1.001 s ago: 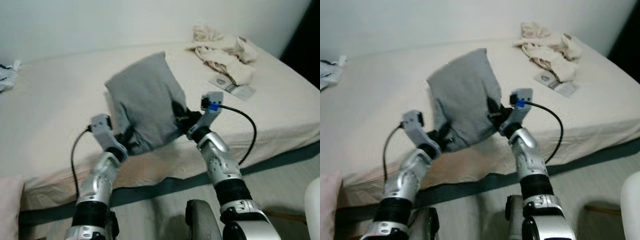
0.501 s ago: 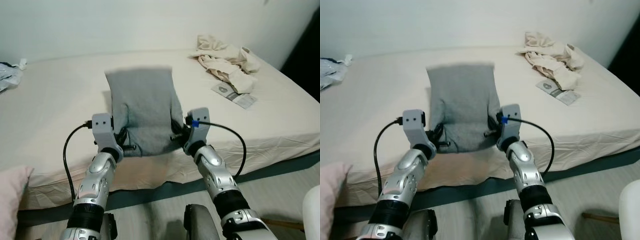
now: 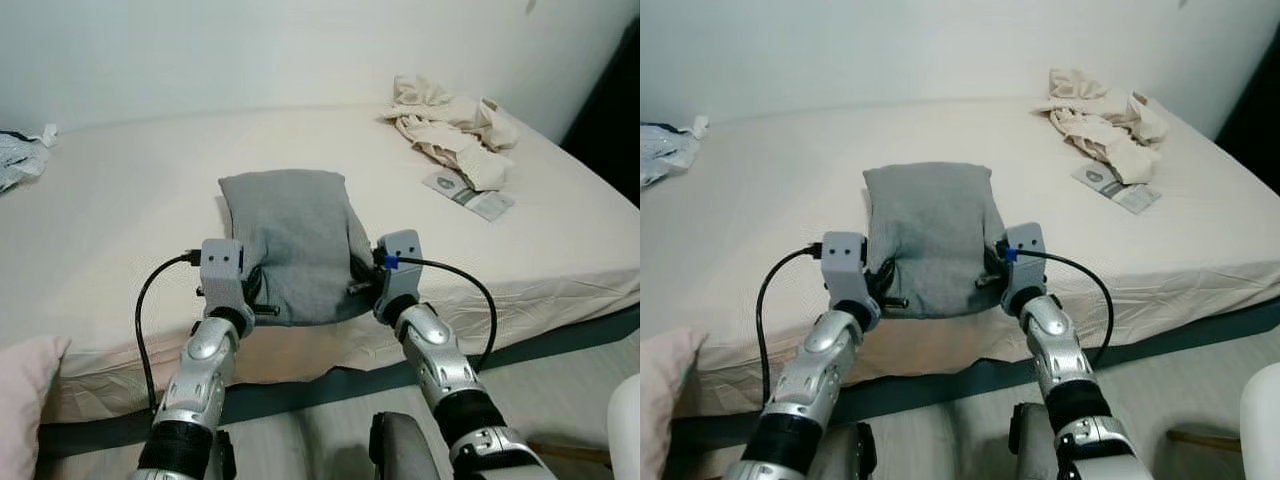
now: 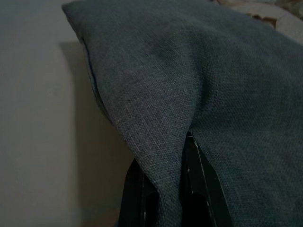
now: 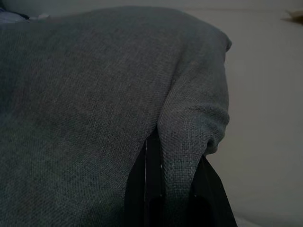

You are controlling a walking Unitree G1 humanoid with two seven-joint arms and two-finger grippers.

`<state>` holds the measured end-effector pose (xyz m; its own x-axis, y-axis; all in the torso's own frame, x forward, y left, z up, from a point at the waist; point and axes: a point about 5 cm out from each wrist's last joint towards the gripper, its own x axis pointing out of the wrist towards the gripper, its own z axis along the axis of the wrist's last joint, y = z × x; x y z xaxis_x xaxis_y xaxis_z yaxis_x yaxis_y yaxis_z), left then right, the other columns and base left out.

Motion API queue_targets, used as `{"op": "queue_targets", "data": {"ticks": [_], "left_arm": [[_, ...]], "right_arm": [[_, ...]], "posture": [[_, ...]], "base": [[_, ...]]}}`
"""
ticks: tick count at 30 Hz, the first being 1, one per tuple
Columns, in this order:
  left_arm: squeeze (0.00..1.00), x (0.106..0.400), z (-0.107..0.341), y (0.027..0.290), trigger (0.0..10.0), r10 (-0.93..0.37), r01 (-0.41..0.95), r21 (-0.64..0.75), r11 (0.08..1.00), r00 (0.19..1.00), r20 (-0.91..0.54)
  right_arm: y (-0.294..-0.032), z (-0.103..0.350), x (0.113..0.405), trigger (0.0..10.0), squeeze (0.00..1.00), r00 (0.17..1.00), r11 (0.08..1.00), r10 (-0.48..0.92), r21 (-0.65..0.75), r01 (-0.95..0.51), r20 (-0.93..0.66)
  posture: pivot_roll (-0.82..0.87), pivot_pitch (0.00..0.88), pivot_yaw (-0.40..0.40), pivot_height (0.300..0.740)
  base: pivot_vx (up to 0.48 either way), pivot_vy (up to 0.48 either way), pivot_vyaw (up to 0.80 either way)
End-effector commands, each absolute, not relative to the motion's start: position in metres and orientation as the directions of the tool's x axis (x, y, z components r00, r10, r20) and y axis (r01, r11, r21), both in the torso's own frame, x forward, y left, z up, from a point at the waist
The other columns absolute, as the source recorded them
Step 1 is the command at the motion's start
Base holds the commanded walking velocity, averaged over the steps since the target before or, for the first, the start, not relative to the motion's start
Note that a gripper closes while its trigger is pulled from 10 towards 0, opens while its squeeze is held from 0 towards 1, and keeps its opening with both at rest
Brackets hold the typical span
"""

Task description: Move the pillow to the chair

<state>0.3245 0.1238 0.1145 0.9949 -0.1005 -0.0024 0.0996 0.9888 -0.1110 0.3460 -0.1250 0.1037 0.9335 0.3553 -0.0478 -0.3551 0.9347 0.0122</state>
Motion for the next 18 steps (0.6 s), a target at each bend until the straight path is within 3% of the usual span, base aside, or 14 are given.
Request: {"op": "queue_targets", "data": {"ticks": [1,12,18], "left_arm": [[0.0,0.3254,0.1271,0.133,10.0,-0.04,0.048,-0.099,0.994,0.996,0.08],[0.0,0.3238,0.1262,0.1318,10.0,-0.05,0.057,-0.087,0.995,0.995,0.083],[0.0,0.3226,0.1249,0.1347,10.0,-0.036,0.043,-0.083,0.996,0.995,0.088]], "right_arm": [[-0.1238,0.1062,0.3443,10.0,0.0,0.931,0.931,0.364,-0.006,-0.364,-0.021],[-0.119,0.1074,0.3445,10.0,0.0,0.93,0.93,0.368,-0.018,-0.368,-0.013],[-0.117,0.1066,0.3442,10.0,0.0,0.928,0.927,0.372,-0.05,-0.372,-0.018]], "posture": [[0.0,0.023,-0.019,0.602],[0.0,0.025,-0.009,0.642],[0.0,0.034,-0.012,0.642]], "base": [[0.0,0.0,0.0],[0.0,0.0,0.0],[0.0,0.0,0.0]]}}
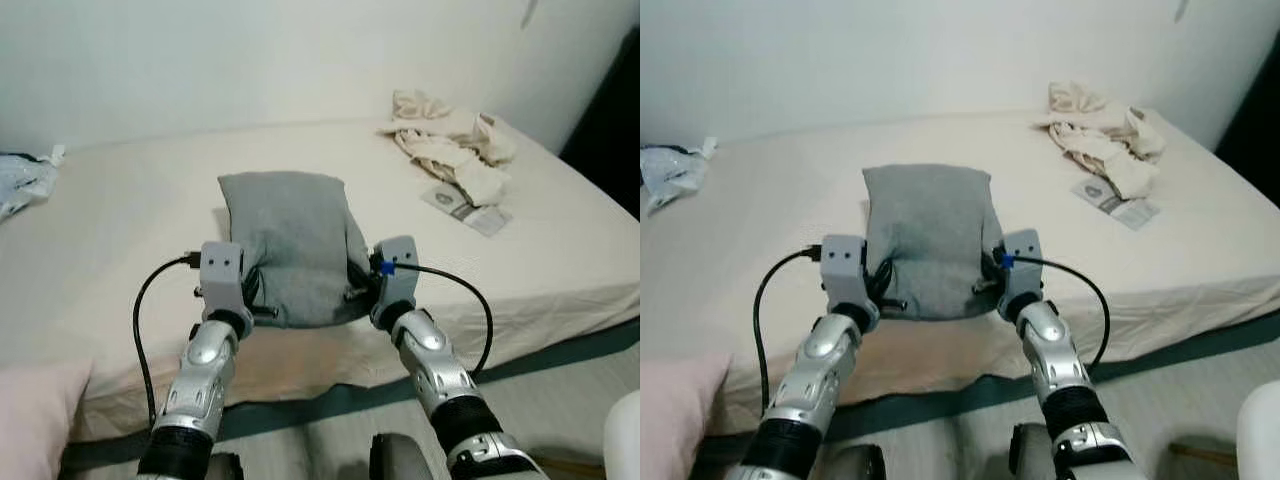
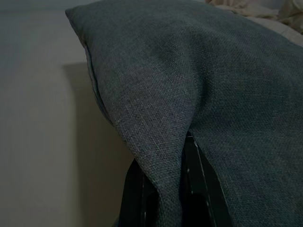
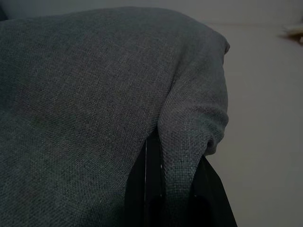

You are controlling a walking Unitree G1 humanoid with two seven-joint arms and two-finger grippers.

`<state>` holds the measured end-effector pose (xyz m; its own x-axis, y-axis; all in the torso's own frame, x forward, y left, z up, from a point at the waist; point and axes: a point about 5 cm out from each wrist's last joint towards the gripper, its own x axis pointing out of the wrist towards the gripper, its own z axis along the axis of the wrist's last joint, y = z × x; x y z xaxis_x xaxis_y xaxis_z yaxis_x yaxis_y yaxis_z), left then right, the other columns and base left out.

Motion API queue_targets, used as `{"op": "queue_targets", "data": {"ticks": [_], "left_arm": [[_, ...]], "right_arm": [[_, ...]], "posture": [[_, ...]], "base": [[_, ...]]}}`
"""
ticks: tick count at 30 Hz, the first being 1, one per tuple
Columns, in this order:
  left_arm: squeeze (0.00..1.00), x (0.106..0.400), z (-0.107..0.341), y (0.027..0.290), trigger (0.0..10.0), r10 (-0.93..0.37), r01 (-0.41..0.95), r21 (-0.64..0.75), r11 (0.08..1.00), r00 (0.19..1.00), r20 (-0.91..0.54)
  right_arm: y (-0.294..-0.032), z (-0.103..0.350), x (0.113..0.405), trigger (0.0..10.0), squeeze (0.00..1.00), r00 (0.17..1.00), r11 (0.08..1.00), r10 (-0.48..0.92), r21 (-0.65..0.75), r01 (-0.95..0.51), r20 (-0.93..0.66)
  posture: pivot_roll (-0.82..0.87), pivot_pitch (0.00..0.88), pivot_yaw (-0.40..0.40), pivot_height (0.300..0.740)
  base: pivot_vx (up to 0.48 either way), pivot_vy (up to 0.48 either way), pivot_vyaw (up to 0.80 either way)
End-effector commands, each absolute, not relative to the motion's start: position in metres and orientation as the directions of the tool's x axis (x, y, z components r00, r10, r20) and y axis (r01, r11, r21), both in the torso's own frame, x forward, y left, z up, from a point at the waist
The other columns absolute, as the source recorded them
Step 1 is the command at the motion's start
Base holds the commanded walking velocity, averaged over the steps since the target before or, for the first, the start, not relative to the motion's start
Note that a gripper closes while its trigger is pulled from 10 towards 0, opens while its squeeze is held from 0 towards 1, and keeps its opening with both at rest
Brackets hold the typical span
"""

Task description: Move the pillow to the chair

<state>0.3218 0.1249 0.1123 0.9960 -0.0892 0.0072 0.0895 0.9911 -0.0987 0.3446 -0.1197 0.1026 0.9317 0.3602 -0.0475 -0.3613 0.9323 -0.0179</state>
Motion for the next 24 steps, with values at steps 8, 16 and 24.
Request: {"op": "queue_targets", "data": {"ticks": [8,16,24], "left_arm": [[0.0,0.3202,0.1235,0.1379,10.0,-0.019,0.026,-0.079,0.997,0.996,0.088],[0.0,0.3202,0.1234,0.1378,10.0,-0.022,0.028,-0.068,0.997,0.996,0.087],[0.0,0.321,0.1247,0.1369,10.0,-0.026,0.032,-0.066,0.997,0.995,0.093]], "right_arm": [[-0.1189,0.1073,0.3441,10.0,0.0,0.931,0.93,0.366,-0.043,-0.366,-0.007],[-0.1183,0.1097,0.3445,10.0,0.0,0.926,0.926,0.377,-0.015,-0.377,0.006],[-0.1179,0.1115,0.3451,10.0,0.0,0.924,0.925,0.381,-0.003,-0.381,0.015]], "posture": [[0.01,0.044,-0.017,0.642],[0.01,0.046,-0.016,0.642],[0.01,0.046,-0.014,0.642]], "base": [[0.0,0.0,0.0],[0.0,0.0,0.0],[0.0,0.0,0.0]]}}
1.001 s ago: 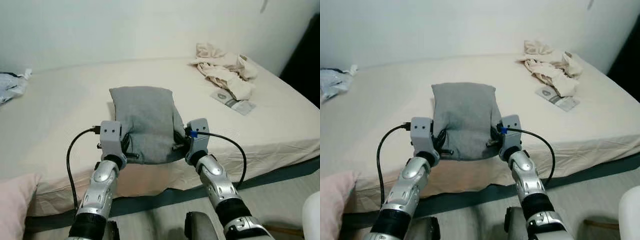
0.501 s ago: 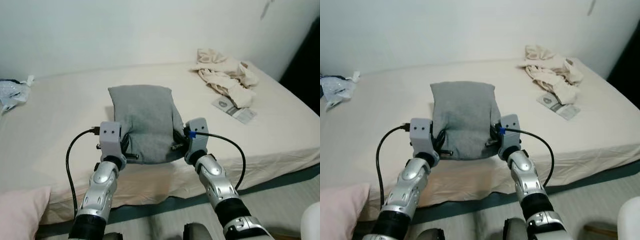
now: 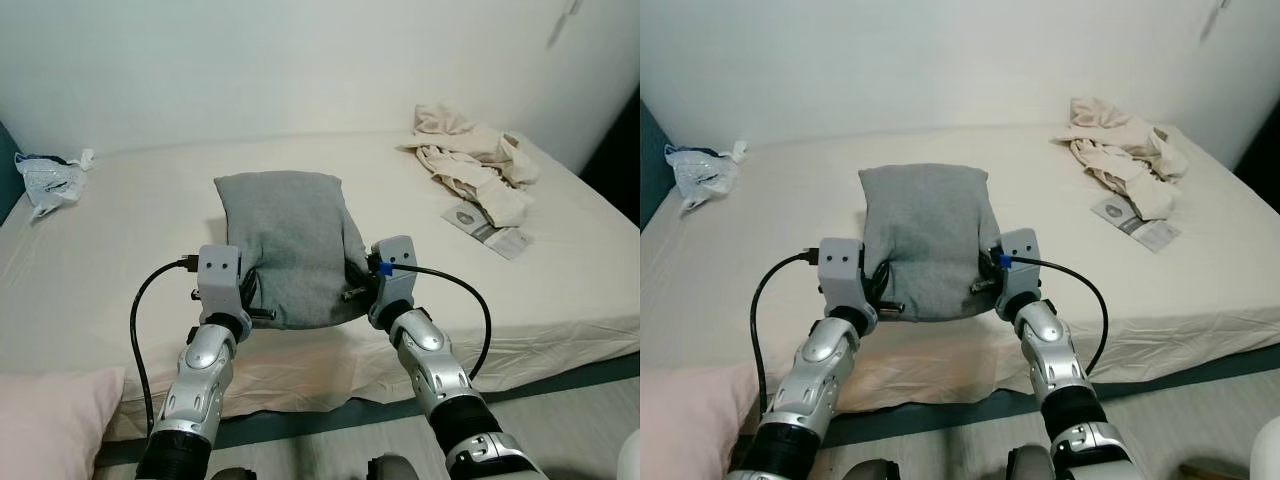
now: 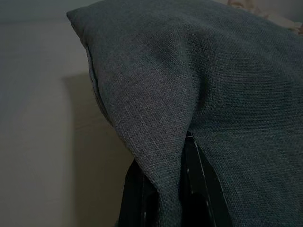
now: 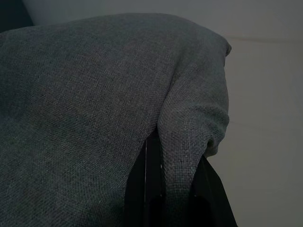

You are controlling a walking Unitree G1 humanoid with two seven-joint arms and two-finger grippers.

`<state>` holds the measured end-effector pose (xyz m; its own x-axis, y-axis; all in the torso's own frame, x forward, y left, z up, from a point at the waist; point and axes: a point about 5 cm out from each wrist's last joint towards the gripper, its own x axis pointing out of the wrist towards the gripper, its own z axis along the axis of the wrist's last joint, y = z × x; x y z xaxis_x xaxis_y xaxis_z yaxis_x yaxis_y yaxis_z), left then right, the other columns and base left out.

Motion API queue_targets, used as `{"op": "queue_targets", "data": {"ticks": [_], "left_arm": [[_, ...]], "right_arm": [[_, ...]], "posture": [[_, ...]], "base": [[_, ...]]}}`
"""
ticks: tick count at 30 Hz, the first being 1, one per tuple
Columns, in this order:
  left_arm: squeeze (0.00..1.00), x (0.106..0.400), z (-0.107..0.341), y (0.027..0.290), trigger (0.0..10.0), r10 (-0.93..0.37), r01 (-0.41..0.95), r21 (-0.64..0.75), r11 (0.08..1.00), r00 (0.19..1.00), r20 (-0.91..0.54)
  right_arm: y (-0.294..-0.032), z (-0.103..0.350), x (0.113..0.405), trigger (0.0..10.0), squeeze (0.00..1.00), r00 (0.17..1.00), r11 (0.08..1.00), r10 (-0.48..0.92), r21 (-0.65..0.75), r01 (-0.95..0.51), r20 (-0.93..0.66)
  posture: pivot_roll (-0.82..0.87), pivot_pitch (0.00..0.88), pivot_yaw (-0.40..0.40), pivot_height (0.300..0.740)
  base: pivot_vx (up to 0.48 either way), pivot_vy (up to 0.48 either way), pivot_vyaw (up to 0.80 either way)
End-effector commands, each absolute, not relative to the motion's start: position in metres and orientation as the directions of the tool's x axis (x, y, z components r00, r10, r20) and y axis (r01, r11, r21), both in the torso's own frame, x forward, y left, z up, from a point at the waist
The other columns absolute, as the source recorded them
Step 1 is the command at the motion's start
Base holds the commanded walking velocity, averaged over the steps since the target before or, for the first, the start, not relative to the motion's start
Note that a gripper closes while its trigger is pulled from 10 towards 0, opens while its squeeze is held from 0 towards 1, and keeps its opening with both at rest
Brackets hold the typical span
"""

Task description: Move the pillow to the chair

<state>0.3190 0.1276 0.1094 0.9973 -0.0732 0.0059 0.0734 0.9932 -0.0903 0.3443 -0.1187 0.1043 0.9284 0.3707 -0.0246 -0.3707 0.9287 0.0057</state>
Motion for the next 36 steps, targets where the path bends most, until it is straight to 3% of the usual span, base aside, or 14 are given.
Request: {"op": "queue_targets", "data": {"ticks": [1,17,36], "left_arm": [[0.0,0.3211,0.1252,0.1368,10.0,-0.026,0.033,-0.065,0.997,0.995,0.094],[0.0,0.3223,0.1277,0.1372,10.0,-0.033,0.04,-0.061,0.997,0.994,0.102],[0.0,0.3235,0.1298,0.1356,10.0,-0.037,0.046,-0.075,0.996,0.994,0.106]], "right_arm": [[-0.1171,0.1115,0.3446,10.0,0.0,0.921,0.921,0.389,-0.003,-0.389,0.017],[-0.1139,0.114,0.3438,10.0,0.0,0.912,0.913,0.409,-0.014,-0.408,0.036],[-0.1169,0.1169,0.3446,10.0,0.0,0.914,0.915,0.404,-0.017,-0.404,0.045]], "posture": [[0.01,0.046,-0.014,0.642],[0.02,0.045,-0.01,0.671],[0.01,0.043,-0.008,0.74]], "base": [[0.0,0.0,0.0],[0.0,0.0,0.0],[0.0,0.0,0.0]]}}
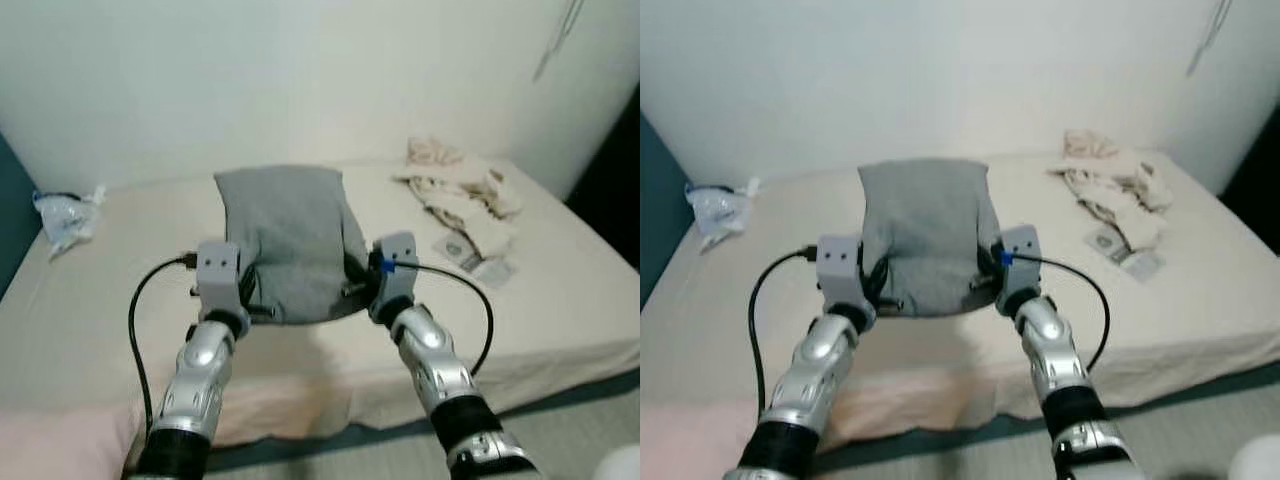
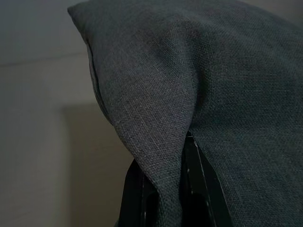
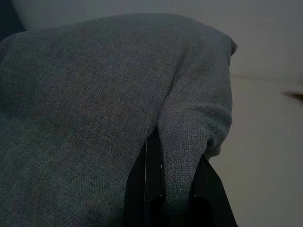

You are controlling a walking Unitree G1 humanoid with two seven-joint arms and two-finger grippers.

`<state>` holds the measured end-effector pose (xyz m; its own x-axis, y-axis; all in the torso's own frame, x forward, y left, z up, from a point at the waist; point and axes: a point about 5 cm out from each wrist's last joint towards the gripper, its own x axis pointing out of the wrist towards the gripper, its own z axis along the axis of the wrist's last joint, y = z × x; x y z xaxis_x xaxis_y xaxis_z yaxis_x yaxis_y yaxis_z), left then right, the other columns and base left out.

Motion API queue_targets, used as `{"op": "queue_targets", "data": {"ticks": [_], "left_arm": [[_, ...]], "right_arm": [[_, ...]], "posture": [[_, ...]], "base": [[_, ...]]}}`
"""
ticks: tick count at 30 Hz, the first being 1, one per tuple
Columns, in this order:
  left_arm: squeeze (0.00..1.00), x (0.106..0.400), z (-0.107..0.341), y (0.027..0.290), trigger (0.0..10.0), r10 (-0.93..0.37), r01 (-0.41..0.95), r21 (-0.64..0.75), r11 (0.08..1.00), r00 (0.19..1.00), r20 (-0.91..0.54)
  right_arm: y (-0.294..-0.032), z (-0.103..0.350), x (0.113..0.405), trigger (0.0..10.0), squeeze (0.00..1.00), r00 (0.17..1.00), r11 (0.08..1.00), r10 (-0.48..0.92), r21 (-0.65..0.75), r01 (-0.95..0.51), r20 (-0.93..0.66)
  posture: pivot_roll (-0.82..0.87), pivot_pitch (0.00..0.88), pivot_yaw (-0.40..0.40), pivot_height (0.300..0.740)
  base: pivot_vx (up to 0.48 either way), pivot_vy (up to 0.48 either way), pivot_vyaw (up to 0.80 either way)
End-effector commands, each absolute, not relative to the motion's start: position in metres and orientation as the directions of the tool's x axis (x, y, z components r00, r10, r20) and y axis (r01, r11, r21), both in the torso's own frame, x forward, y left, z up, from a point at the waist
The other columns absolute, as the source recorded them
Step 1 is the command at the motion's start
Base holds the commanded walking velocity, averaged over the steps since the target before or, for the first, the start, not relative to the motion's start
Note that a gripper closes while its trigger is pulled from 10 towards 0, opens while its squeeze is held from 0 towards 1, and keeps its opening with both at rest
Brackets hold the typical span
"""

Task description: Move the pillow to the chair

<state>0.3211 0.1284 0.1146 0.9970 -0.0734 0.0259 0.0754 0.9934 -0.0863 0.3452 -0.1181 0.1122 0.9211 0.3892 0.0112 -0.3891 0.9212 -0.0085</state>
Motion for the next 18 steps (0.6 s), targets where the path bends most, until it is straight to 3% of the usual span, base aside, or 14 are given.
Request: {"op": "queue_targets", "data": {"ticks": [1,11,18], "left_arm": [[0.0,0.324,0.129,0.136,10.0,-0.035,0.044,-0.076,0.996,0.994,0.104],[0.0,0.323,0.123,0.141,10.0,-0.013,0.019,-0.076,0.997,0.997,0.076],[0.0,0.313,0.078,0.15,10.0,0.013,-0.012,0.007,1.0,0.992,-0.126]], "right_arm": [[-0.117,0.117,0.345,10.0,0.0,0.914,0.915,0.404,-0.016,-0.403,0.044],[-0.115,0.106,0.344,10.0,0.0,0.908,0.908,0.419,-0.002,-0.419,-0.024],[-0.12,0.061,0.327,10.0,0.0,0.893,0.907,0.39,-0.073,-0.415,-0.224]], "posture": [[0.01,0.043,-0.009,0.74],[0.01,0.045,-0.014,0.74],[0.01,0.036,-0.019,0.74]], "base": [[0.0,0.0,0.0],[0.0,0.0,0.0],[0.0,0.0,0.0]]}}
